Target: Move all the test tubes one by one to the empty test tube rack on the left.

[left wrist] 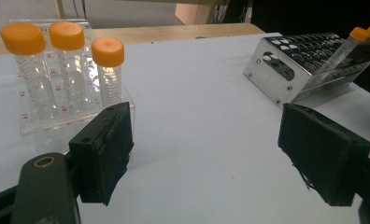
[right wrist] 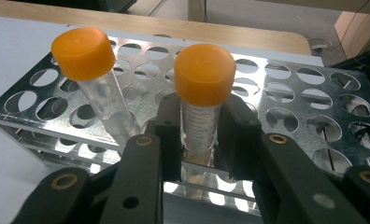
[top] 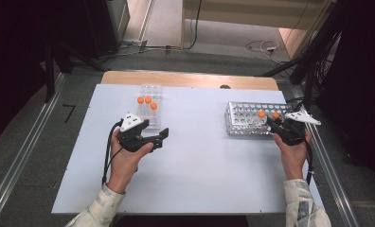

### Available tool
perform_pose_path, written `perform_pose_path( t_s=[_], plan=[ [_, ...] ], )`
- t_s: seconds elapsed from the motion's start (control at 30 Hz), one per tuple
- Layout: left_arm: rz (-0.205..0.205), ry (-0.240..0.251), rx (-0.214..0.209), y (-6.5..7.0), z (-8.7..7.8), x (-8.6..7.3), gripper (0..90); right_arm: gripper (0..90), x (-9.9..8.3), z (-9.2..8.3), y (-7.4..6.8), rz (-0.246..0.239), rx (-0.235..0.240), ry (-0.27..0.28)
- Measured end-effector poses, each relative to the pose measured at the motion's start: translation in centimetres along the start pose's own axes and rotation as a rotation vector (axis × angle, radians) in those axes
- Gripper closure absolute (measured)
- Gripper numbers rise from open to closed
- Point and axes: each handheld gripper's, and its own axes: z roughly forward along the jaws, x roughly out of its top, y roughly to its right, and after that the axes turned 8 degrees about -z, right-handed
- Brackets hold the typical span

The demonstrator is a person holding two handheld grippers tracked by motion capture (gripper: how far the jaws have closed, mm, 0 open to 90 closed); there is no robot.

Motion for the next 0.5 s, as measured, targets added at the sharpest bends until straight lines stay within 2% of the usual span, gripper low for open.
perform_pose_path(
  t_s=[0.23,0.5],
  plan=[
    [-0.001,0.000,-0.001,0.1,0.1,-0.1,17.5,71.3,0.0,-0.1,0.0,0.006,0.003,0.006],
    [-0.001,0.001,-0.002,0.1,0.0,0.0,17.5,71.3,0.7,-1.1,0.2,0.010,0.003,0.042]
  ],
)
